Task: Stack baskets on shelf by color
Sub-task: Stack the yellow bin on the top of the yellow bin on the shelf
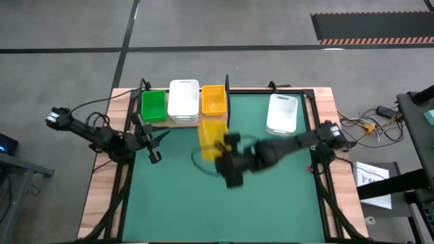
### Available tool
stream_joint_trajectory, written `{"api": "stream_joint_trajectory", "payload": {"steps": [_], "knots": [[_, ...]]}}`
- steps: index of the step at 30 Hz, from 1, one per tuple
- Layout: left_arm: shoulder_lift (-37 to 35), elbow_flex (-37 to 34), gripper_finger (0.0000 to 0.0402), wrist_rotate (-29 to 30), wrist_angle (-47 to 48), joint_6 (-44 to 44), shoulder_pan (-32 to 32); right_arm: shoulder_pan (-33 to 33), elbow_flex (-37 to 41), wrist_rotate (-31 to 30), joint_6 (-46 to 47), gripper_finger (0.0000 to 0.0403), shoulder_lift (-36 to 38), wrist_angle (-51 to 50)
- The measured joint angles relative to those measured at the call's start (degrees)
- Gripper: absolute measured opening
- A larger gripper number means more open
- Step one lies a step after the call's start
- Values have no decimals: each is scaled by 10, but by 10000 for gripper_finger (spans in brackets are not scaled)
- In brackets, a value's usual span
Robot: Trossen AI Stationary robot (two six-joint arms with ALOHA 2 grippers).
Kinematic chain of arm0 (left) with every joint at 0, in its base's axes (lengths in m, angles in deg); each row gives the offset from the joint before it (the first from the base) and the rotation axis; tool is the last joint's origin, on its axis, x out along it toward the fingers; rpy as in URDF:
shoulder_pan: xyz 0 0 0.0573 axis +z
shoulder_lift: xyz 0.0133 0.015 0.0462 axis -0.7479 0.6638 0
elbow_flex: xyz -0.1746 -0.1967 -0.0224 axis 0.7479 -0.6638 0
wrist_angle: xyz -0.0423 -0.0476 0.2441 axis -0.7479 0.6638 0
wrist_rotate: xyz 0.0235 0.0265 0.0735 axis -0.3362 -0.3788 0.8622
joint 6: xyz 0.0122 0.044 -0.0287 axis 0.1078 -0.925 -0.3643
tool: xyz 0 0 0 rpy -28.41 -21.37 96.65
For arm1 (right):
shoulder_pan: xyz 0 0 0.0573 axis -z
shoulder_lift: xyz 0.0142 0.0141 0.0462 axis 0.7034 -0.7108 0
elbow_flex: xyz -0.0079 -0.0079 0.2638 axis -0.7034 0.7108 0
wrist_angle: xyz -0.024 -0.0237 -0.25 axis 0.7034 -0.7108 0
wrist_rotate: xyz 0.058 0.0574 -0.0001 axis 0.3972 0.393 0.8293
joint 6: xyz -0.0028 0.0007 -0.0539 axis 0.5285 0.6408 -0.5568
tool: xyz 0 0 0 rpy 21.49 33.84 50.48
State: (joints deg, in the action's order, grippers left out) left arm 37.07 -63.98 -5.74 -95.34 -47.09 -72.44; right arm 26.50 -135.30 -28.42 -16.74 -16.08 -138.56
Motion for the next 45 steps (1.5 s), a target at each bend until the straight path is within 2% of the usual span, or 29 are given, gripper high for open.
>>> {"api": "stream_joint_trajectory", "payload": {"steps": [6, 9, 15, 19, 30, 38, 45], "knots": [[-8, -1, 47, 0, 0, -1, 0, 123, -47, 2, -139, 8, 0, -13], [-15, 0, 47, 0, -1, -15, 0, 178, -52, 42, -204, 8, -2, -9], [-32, -1, 47, 0, -1, -40, 0, 268, -52, 89, -266, 8, -18, -6], [-44, -3, 47, 1, -1, -64, 0, 307, -52, 93, -300, 8, -40, 7], [-82, -18, 47, 2, -1, -65, 0, 344, -86, 106, -333, 8, -134, 9], [-90, -21, 47, 3, 0, -64, 0, 344, -148, 101, -272, 9, -192, -57], [-90, -21, 47, 3, -1, -64, 0, 345, -159, 116, -255, 11, -203, -74]]}}
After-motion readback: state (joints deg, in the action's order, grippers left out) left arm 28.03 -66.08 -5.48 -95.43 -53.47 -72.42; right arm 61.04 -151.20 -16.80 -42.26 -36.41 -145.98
